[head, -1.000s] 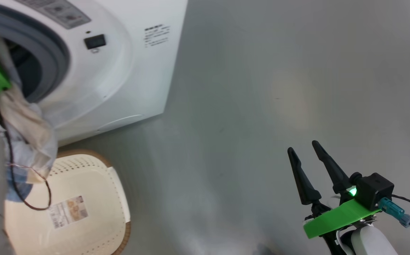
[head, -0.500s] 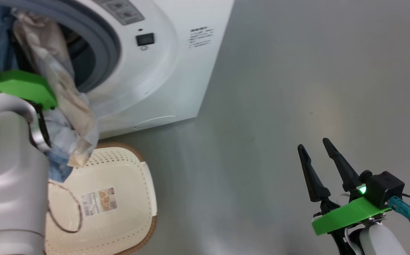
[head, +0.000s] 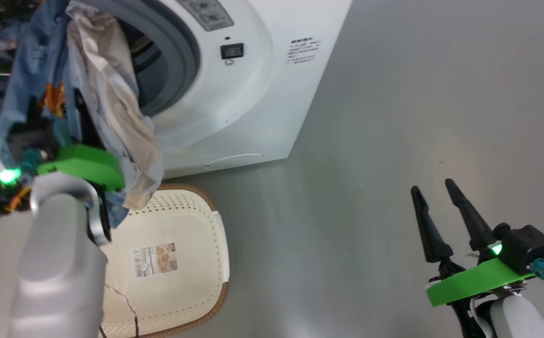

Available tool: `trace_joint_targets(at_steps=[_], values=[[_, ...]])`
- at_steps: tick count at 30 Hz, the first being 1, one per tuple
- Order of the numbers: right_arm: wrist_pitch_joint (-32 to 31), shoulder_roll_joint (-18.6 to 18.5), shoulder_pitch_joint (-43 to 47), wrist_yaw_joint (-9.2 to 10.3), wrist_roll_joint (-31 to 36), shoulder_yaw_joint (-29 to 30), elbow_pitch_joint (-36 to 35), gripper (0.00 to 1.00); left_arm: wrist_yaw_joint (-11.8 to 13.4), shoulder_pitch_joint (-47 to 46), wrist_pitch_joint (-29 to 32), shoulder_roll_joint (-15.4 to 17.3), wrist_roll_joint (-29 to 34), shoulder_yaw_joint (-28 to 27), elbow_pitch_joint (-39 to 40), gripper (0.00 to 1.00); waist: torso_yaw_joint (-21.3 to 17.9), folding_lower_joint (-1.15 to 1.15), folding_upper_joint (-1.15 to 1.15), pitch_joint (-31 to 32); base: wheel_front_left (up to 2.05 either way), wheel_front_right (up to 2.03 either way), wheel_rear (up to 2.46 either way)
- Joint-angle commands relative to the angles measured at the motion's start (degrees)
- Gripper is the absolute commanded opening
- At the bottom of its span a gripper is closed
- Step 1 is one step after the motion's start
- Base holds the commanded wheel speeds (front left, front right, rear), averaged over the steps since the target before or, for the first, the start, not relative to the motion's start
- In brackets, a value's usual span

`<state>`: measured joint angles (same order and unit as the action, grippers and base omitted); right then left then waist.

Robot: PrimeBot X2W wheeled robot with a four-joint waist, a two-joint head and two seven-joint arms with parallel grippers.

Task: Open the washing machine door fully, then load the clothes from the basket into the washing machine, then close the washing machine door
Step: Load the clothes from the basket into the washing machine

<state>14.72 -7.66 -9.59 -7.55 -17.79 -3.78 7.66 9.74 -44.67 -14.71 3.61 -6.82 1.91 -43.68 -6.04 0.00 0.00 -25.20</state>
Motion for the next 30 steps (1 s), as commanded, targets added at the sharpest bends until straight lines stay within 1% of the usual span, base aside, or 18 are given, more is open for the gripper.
trace_joint_targets(at_steps=[1, 7, 12, 24, 30], values=[[0.28, -0.74, 0.53, 0.06, 0.35, -0.77, -1.53, 1.00, -0.43, 1.88, -0.29, 1.55, -0.33, -0.85, 2.04, 1.00, 0.53, 0.00, 0.00, 0.11, 0.00, 0.00, 0.00], [0.28, -1.05, 1.06, 0.06, 0.60, 0.04, -1.84, 1.00, -0.88, 9.66, -0.29, 0.20, -1.80, 0.84, 9.17, 1.00, 2.22, 0.00, 0.00, 0.40, 0.00, 0.00, 0.00], [0.28, -1.12, 1.17, 0.06, 0.75, 0.46, -1.84, 1.00, -0.67, 16.67, -0.10, -0.35, -4.09, 2.10, 15.52, 1.00, 3.11, 0.00, 0.00, 0.59, 0.00, 0.00, 0.00], [0.28, -1.35, 1.54, 0.06, 0.86, 1.12, -2.04, 1.00, 1.96, 29.36, 2.80, -0.67, -8.30, 5.18, 29.30, 1.00, 4.21, 0.00, 0.00, 0.68, 0.00, 0.00, 0.00], [0.28, -1.76, 1.82, 0.06, 0.91, 1.49, -2.02, 1.00, 3.11, 33.14, 3.85, -0.70, -9.54, 6.79, 33.36, 1.00, 4.71, 0.00, 0.00, 1.11, 0.00, 0.00, 0.00]])
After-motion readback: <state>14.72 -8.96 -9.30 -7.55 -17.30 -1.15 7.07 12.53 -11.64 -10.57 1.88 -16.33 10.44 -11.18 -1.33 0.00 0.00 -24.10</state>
